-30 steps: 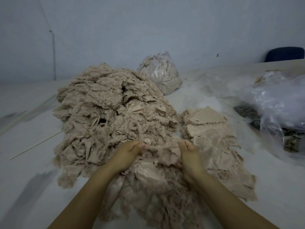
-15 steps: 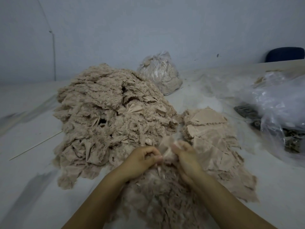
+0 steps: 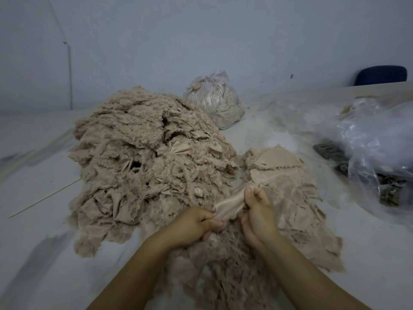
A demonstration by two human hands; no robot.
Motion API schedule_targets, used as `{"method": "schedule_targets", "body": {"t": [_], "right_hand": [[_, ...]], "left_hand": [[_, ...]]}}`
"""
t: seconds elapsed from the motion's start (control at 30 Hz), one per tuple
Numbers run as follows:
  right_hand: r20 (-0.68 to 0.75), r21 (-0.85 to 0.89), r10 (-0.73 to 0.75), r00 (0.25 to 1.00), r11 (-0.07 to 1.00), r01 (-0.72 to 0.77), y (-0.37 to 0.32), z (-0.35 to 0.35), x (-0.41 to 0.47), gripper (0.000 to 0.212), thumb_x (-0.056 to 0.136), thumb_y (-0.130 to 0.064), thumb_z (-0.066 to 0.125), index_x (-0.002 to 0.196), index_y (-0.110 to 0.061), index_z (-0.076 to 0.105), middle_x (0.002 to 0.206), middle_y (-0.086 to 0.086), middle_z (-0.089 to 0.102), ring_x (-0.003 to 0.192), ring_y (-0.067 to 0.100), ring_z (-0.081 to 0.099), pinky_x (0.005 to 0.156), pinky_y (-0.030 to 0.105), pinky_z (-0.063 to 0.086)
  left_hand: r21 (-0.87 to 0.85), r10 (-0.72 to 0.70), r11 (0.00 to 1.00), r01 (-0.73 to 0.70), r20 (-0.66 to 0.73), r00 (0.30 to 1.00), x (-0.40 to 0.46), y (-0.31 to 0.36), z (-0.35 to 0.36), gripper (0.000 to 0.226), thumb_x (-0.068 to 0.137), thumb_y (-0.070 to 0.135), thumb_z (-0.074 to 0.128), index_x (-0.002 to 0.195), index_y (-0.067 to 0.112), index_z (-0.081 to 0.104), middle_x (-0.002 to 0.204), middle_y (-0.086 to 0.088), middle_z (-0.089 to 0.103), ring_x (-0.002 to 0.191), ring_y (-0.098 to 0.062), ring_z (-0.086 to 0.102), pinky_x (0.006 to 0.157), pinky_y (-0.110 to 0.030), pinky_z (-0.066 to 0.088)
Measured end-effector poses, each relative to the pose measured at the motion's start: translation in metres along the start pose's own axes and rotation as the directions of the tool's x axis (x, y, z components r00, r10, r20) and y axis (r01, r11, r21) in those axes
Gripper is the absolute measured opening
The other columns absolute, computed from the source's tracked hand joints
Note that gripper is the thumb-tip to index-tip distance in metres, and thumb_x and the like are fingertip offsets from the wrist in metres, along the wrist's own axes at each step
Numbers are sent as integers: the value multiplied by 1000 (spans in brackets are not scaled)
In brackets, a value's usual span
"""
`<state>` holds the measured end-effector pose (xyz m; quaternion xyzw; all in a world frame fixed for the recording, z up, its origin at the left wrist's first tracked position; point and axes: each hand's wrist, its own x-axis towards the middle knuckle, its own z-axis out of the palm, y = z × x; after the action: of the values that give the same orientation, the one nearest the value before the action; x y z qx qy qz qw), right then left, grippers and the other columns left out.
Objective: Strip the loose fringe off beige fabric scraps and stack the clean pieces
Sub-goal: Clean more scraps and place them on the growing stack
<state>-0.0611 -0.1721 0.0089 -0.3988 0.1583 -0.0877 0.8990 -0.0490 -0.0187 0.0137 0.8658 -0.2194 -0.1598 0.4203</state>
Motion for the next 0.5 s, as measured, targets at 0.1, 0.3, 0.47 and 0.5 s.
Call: {"method": "schedule_targets", "body": {"t": [0.1, 0.3, 0.47, 0.5], "right_hand": [[-106, 13, 37, 994, 999, -35, 1, 1, -1, 18, 102, -13, 40, 87, -11, 51, 82, 7, 54, 72, 15, 53, 67, 28, 48], [-4, -194, 75, 997, 978, -75, -19, 1, 5, 17, 102, -15, 41, 95, -11, 56, 92, 14, 61, 76, 25, 61, 75, 44, 56], [228, -163, 102, 968, 984, -65, -9, 7, -6, 16, 99, -17, 47, 100, -8, 60, 82, 10, 70, 71, 20, 67, 59, 32, 57], [222, -231, 35, 974, 973, 18, -11, 5, -5, 15, 98, -17, 49, 96, -8, 60, 78, 8, 69, 67, 17, 66, 56, 29, 55]], "left_hand": [[45, -32, 999, 25, 176, 984, -1, 1, -12, 36, 88, 28, 65, 52, 26, 62, 47, 10, 54, 46, -7, 44, 56, -18, 37], [99, -74, 992, 73, 5, 997, -7, -12, -22, 19, 79, 41, 72, 92, 27, 72, 91, 13, 68, 80, 1, 61, 79, -19, 47], [-393, 0, 919, -45, -113, 994, 11, 15, 14, 38, 86, 49, 54, 105, 19, 66, 99, 6, 69, 89, -7, 64, 79, -22, 49], [-443, 2, 894, -65, -142, 990, 12, 17, 20, 33, 85, 46, 55, 89, 15, 66, 82, 4, 67, 74, -9, 62, 68, -22, 48]]}}
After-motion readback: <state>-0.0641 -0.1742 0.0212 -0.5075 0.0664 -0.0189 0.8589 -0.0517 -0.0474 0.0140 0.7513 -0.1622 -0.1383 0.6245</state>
